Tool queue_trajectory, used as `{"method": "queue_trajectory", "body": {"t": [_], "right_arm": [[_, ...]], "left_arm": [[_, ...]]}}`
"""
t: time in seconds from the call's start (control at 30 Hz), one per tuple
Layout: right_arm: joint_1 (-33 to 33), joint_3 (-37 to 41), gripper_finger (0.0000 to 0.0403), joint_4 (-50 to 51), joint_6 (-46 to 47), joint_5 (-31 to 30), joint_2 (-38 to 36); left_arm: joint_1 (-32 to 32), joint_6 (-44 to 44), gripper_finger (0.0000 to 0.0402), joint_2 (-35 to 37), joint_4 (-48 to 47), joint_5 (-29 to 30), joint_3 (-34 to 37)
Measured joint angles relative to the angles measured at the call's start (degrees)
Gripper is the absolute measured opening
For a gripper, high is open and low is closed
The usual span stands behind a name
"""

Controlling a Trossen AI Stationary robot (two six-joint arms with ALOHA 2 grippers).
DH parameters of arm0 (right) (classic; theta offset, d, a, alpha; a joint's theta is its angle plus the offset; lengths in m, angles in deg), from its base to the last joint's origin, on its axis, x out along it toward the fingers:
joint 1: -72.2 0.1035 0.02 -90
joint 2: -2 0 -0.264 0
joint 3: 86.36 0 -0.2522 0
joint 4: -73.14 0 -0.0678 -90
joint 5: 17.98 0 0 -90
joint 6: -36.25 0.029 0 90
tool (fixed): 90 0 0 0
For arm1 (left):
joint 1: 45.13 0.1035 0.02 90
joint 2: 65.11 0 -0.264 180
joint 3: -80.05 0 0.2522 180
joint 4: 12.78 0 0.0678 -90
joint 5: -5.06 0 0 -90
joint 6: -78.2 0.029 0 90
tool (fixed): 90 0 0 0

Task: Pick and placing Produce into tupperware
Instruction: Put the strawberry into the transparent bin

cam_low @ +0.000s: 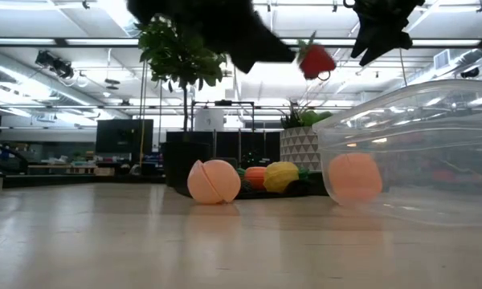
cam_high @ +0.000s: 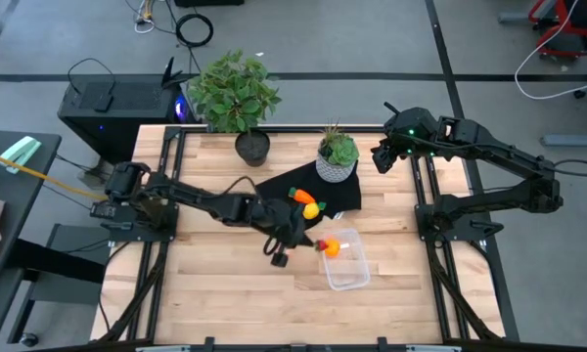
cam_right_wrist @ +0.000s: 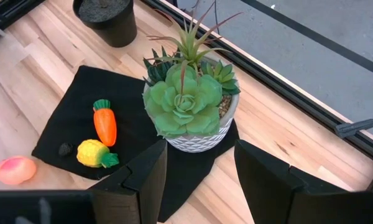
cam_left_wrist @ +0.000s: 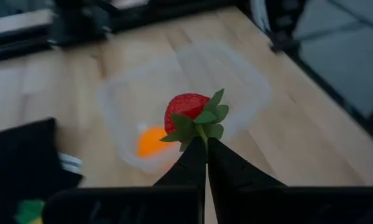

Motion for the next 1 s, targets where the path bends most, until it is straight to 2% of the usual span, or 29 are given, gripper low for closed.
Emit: {"method": "queue_trajectory", "body": {"t": [0.13,0.27,0.43,0.67,0.83,1.0], "right_arm": [[0.01,0.0,0.0195,0.0,0.0,0.0,0.0],[0.02,-0.05,0.0195,0.0,0.0,0.0,0.0],[0.0,-0.07,0.0195,0.35,0.06,0.02,0.0],[0.0,-0.04,0.0195,0.39,0.55,0.44,0.0],[0.02,-0.05,0.0195,0.39,0.5,0.44,0.0],[0.02,-0.04,0.0195,0.39,0.45,0.44,0.0]], "left_arm": [[1.05,-2.77,0.0009,-1.66,-1.13,0.0,-4.15],[0.97,-2.83,0.0008,-6.39,-3.42,-0.05,-10.47],[0.99,-3.96,0.0008,-13.53,-11.94,0.07,-20.3],[2.11,-7.26,0.0008,-20.23,-23.06,3.16,-31.41],[2.6,-8.31,0.0008,-21.87,-24.42,3.18,-34.58],[2.68,-10.3,0.0008,-22.26,-26.47,3.05,-34.72]]}}
